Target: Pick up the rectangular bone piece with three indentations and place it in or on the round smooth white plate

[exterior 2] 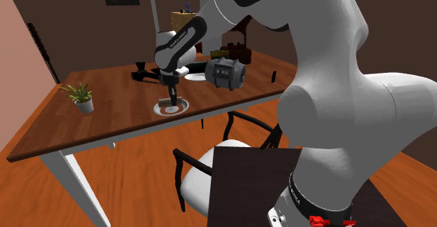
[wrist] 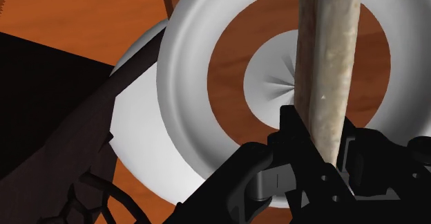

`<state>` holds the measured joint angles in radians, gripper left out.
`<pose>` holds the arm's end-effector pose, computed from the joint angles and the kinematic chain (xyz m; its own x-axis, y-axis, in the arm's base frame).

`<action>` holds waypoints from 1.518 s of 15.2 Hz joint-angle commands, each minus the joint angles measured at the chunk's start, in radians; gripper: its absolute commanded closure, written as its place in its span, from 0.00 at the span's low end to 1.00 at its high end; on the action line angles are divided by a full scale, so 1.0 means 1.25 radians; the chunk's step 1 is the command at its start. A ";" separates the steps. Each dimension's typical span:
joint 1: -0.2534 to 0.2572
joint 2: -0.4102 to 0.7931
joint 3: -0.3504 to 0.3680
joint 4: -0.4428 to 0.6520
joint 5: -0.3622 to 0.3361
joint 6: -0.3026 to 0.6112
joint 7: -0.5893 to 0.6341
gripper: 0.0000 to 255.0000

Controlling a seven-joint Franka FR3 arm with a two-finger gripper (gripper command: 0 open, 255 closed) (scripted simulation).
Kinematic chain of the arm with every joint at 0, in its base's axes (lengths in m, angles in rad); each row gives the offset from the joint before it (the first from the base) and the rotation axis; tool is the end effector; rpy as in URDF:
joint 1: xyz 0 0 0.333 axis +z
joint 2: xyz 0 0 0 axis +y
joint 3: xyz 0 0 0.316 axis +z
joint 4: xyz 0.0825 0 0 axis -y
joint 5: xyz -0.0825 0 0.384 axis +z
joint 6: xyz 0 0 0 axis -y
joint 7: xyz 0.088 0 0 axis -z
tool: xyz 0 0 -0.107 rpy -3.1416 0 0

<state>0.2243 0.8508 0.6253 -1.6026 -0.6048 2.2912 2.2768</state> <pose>0.5101 0.4690 0.1983 0.3647 -0.9308 -0.0237 -0.9309 -0.3640 -0.0304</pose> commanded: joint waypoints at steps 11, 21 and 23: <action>0.003 0.007 -0.004 0.004 -0.003 0.004 0.000 0.00; -0.025 -0.061 0.034 -0.010 0.034 -0.050 -0.018 0.00; -0.025 -0.061 0.034 -0.010 0.034 -0.050 -0.018 0.00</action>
<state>0.1929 0.7752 0.6679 -1.6151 -0.5629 2.2295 2.2547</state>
